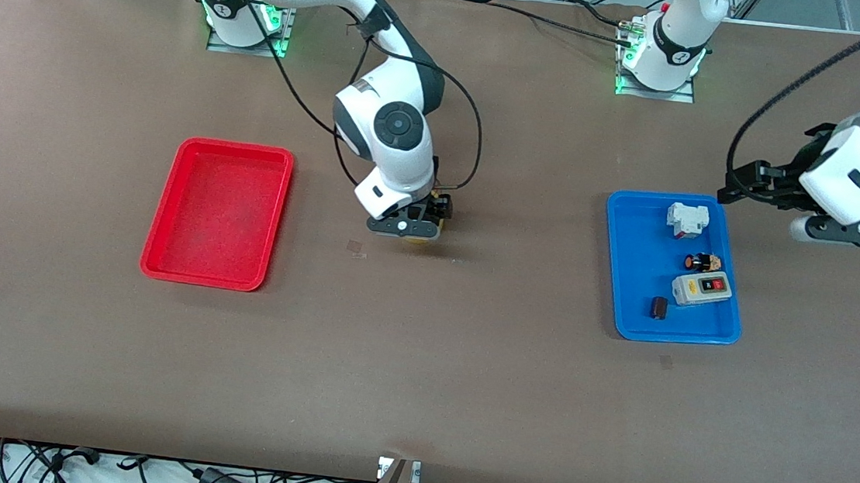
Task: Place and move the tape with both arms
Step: 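Retract the left gripper while the right gripper reaches the tape, then close the right gripper on the tape roll's rim, then lift the tape with the right gripper and carry it over the red tray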
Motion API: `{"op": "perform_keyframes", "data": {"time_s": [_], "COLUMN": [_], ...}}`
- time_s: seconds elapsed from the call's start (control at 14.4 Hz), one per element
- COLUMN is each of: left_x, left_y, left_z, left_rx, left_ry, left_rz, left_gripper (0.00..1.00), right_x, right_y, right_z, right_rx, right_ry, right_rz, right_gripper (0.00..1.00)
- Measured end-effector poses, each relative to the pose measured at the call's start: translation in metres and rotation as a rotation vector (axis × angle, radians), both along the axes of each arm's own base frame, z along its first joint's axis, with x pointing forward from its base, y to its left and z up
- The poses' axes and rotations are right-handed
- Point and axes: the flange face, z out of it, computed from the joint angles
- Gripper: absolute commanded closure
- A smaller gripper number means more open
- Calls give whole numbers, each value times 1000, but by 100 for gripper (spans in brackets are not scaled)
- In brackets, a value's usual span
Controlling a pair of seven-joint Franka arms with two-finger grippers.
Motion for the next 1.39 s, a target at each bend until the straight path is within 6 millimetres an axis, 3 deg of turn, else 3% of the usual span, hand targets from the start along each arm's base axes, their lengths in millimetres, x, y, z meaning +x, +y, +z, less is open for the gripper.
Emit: {"op": "perform_keyframes", "data": {"time_s": [0.28, 0.62, 0.69, 0.83, 0.97, 1.18, 1.39], "left_x": [-6, -7, -7, -7, -6, -7, -8], "left_y": [4, 3, 3, 9, 24, 34, 31], "left_z": [1, 1, 1, 2, 5, 9, 9], "left_rx": [-1, -5, -5, -5, -7, -9, -10], "left_ry": [-2, 2, 2, 1, -5, -13, -14], "left_rz": [-5, -11, -11, 0, 23, 38, 34], "left_gripper": [0, 0, 0, 0, 0, 0, 0], "right_x": [-15, -23, -23, -22, -22, -21, -14], "right_y": [35, 41, 41, 42, 42, 42, 38], "right_z": [-19, -52, -53, -51, -50, -50, -41], "right_rx": [-10, -55, -56, -53, -56, -60, -66], "right_ry": [-24, -21, -20, -23, -28, -33, -41], "right_rz": [18, 49, 49, 49, 53, 58, 47], "right_gripper": [2, 5, 16, 57, 84, 99, 100]}}
